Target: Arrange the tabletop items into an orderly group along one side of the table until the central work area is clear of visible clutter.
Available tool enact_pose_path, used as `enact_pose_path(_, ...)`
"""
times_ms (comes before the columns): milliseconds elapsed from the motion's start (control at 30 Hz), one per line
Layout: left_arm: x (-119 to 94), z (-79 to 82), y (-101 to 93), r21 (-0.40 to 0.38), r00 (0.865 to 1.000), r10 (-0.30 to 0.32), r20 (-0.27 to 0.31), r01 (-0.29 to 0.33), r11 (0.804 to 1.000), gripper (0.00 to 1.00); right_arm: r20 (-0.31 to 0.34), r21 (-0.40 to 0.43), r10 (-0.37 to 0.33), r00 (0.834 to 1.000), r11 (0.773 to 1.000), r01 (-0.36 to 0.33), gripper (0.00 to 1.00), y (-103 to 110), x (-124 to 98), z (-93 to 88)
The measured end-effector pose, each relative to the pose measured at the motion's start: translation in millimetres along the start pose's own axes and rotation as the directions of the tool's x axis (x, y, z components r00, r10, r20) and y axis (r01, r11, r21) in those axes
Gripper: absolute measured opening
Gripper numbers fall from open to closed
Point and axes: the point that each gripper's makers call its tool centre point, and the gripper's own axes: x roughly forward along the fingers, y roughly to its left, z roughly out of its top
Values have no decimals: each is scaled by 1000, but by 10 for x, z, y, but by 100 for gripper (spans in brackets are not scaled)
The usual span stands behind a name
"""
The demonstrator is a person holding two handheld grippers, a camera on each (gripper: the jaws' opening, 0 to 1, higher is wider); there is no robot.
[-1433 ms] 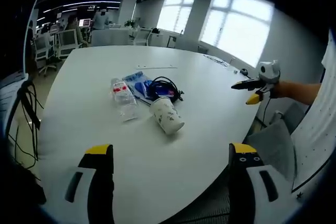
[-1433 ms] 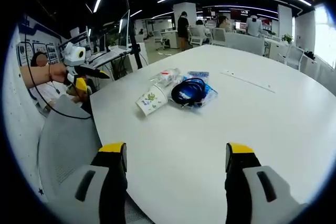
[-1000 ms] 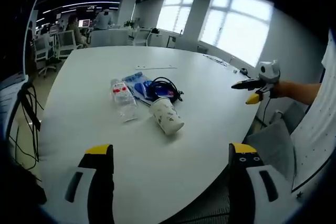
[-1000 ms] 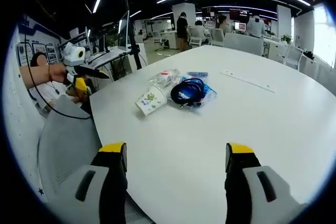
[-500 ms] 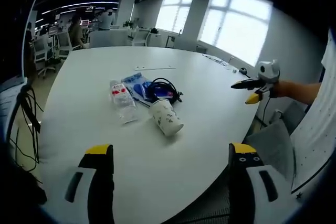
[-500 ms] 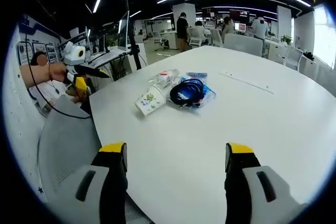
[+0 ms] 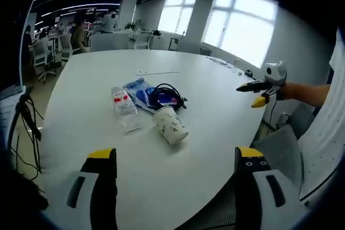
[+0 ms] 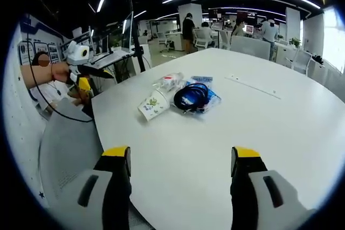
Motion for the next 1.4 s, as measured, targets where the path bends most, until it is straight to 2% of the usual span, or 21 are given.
enact_pose_path(833, 102, 286, 45, 39, 1000, -12, 25, 11, 999, 92, 8, -22, 1, 1000, 1000, -1, 74, -88, 56, 147)
enact_pose_path(1400, 228, 488, 25, 65, 998, -32, 44, 29, 997, 91, 29, -41, 4, 1000, 999, -3, 73, -163, 145, 323)
